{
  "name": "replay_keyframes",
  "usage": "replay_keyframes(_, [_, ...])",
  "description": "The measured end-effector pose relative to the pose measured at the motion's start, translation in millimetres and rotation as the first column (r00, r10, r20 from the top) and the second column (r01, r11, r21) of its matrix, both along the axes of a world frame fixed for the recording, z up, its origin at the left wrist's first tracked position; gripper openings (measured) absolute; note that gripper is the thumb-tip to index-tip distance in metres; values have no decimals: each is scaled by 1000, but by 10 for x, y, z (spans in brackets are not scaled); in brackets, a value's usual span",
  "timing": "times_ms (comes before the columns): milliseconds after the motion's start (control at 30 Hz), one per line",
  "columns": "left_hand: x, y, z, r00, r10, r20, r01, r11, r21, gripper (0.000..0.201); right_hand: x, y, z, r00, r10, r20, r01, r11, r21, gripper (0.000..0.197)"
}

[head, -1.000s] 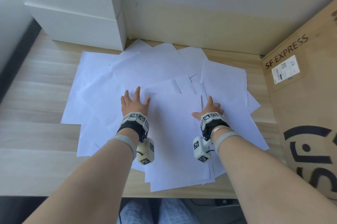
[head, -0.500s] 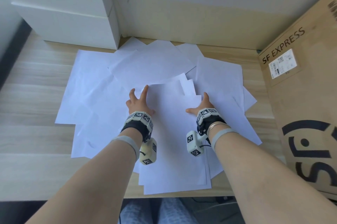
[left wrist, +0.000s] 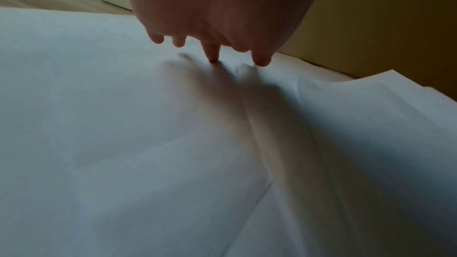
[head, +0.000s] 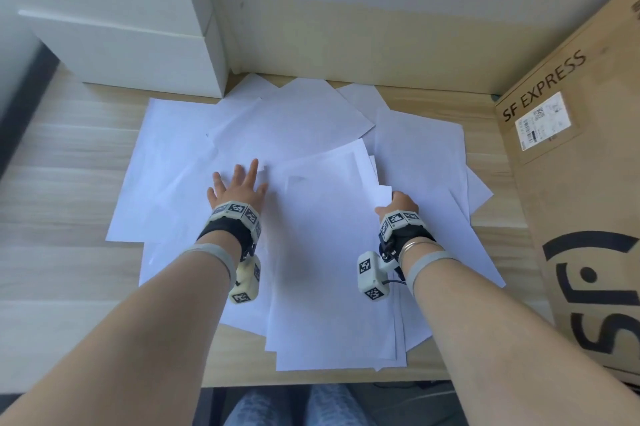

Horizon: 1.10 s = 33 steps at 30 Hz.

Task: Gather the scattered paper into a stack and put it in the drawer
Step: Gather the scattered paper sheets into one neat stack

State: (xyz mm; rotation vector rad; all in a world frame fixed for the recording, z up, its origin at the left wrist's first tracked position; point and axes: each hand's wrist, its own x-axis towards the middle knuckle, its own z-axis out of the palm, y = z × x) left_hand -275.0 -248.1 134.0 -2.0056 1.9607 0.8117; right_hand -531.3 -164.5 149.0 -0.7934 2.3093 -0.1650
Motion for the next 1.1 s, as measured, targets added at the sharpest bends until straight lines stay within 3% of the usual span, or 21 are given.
replay_keyframes(167, [-33, -46, 72, 996, -85, -27, 77, 974, -212, 47, 20, -30, -10, 1000, -16, -3, 16, 1000, 26, 26])
replay_keyframes(267, [1, -120, 54, 996, -11, -84, -10, 970, -241, 45, 13, -50, -6, 999, -32, -3, 32, 999, 24, 25])
replay_keyframes(367, [98, -256, -11, 996, 72, -53, -80, 985, -155, 54, 4, -73, -13, 999, -39, -5, 39, 999, 28, 25])
replay_keyframes(467, [178, -379, -74, 1000, -6, -5, 6, 999, -33, 59, 18, -87, -17, 998, -69, -9, 69, 998, 12, 27])
replay_keyframes(667, [60, -238, -11, 998, -57, -6, 55, 990, -128, 56, 52, -124, -30, 986, -164, 24, 165, 984, -72, 31])
replay_keyframes(767, [-62, -199, 54, 988, -111, -103, 95, 983, -154, 48, 77, -146, -20, 978, -193, 83, 201, 974, -107, 33])
replay_keyframes(900, [-87, -237, 9, 966, -98, -240, 60, 986, -159, 47, 132, -172, 52, 980, -155, 127, 170, 979, -116, 54])
replay_keyframes(1100, [12, -215, -28, 989, -1, -149, -12, 996, -84, 58, 130, -173, -8, 981, -150, 122, 166, 978, -126, 55])
